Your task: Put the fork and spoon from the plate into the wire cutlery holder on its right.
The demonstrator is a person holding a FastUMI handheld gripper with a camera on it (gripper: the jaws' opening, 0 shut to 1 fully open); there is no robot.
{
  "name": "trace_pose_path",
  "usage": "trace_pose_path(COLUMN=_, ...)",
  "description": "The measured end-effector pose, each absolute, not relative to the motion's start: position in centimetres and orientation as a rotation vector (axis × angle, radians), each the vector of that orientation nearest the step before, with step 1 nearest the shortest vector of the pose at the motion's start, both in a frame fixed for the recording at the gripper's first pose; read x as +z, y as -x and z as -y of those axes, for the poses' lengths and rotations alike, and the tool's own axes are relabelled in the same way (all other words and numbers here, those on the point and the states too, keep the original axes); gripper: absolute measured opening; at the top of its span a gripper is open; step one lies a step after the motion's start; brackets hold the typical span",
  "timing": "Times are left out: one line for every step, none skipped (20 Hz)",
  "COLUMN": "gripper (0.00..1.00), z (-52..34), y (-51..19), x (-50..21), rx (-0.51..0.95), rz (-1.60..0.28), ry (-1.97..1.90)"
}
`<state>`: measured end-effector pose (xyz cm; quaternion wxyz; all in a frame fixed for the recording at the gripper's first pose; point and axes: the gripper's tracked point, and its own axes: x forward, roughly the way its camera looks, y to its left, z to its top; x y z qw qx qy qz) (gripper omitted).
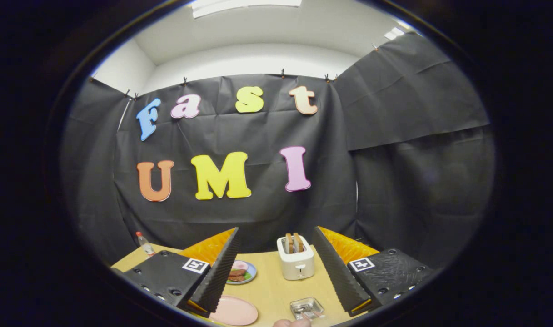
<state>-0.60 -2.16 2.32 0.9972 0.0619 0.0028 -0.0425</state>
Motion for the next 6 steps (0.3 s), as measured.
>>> trace_pose_path(gripper=0.96, z=2.20, y=0.71, x=2.30, rx=-0.086, rz=-0.006, ry=-0.125)
trace_pose_path(gripper=0.96, z=2.23, y=0.80, x=2.37, rx=-0.089, rz=-0.006, ry=-0.125)
trace_pose_path(gripper=0.96, z=2.28, y=0.89, x=2.32, rx=-0.091, rz=-0.005, ry=-0.126)
trace_pose_path(gripper=0.96, z=2.26, y=0.90, x=2.35, rx=-0.093, rz=-0.004, ry=-0.125)
trace_pose_path(gripper=0.96, z=2.35, y=0.78, x=2.30, rx=-0.095, rz=-0.003, ry=-0.125)
trace_pose_path(gripper=0.96, z=2.31, y=0.88, x=2.34, rx=-0.096, rz=-0.001, ry=-0.126)
